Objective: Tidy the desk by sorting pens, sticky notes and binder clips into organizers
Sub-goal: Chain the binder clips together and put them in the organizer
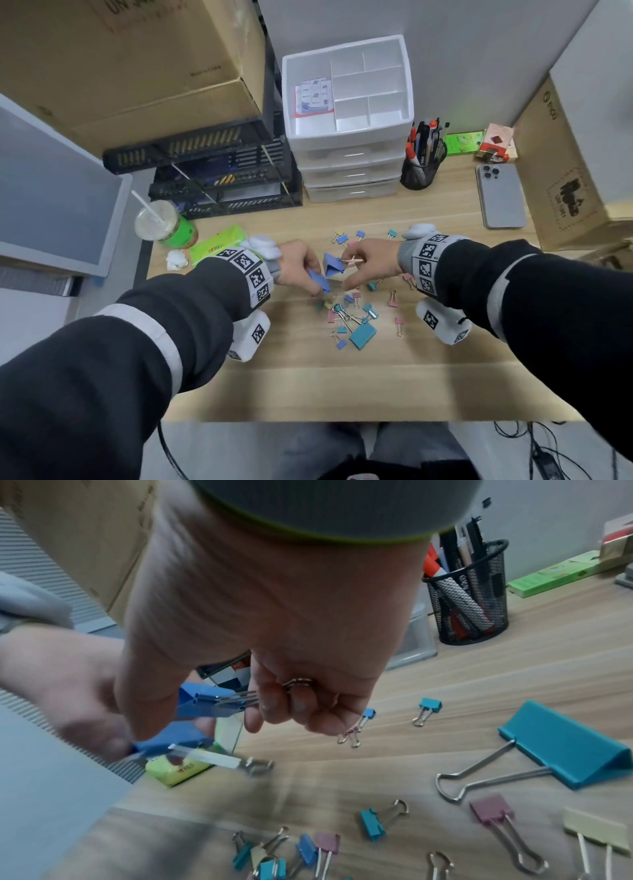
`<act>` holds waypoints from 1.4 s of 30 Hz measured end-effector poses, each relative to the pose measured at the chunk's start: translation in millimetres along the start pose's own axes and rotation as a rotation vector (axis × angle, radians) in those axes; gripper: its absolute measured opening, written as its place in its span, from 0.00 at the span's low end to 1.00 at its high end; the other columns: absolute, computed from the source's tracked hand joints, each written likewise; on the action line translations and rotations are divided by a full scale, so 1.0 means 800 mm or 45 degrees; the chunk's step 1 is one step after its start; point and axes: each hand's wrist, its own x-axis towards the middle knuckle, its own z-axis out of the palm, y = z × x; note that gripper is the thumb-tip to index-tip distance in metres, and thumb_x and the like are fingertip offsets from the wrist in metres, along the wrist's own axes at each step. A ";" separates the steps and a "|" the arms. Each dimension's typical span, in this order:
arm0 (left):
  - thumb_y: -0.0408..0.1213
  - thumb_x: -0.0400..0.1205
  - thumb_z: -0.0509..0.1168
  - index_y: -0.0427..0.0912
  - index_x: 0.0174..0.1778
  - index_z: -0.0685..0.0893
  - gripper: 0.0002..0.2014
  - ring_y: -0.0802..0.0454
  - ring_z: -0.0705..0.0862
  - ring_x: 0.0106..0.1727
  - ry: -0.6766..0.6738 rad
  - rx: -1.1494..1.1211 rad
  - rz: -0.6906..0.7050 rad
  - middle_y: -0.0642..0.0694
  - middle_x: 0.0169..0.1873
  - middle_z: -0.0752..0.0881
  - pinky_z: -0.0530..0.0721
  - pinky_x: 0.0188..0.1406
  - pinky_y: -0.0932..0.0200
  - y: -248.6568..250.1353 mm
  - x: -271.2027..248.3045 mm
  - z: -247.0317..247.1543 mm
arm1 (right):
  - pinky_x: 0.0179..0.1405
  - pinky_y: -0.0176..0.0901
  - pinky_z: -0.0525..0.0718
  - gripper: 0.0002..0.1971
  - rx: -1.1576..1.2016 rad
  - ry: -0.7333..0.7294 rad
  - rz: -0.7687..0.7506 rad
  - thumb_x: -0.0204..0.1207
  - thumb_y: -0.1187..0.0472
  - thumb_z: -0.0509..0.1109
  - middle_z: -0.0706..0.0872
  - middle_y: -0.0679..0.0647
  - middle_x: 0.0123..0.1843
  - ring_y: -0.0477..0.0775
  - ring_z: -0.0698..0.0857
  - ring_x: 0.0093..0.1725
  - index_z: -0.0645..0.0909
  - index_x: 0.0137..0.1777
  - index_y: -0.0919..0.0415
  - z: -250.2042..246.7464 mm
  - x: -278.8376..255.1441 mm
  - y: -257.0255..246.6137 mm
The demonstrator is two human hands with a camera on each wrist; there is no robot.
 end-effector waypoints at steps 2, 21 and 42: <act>0.47 0.66 0.82 0.44 0.46 0.92 0.17 0.52 0.79 0.34 0.068 -0.108 -0.008 0.51 0.34 0.84 0.82 0.39 0.57 0.002 0.004 -0.003 | 0.49 0.37 0.76 0.39 -0.043 0.023 -0.057 0.66 0.42 0.83 0.76 0.37 0.47 0.46 0.80 0.52 0.73 0.76 0.49 -0.001 0.000 -0.006; 0.34 0.76 0.73 0.32 0.52 0.90 0.11 0.49 0.83 0.33 -0.041 -0.513 -0.022 0.48 0.30 0.86 0.88 0.47 0.51 0.048 0.001 -0.031 | 0.36 0.47 0.68 0.11 -0.784 0.206 -0.238 0.89 0.55 0.54 0.79 0.52 0.40 0.53 0.75 0.35 0.72 0.60 0.60 -0.010 -0.003 -0.018; 0.32 0.81 0.63 0.37 0.48 0.87 0.08 0.52 0.74 0.24 -0.164 0.197 -0.284 0.47 0.28 0.77 0.73 0.20 0.67 0.024 0.028 0.031 | 0.57 0.52 0.84 0.20 -0.565 0.350 0.354 0.69 0.61 0.73 0.83 0.51 0.58 0.57 0.82 0.54 0.79 0.61 0.51 -0.041 -0.011 0.151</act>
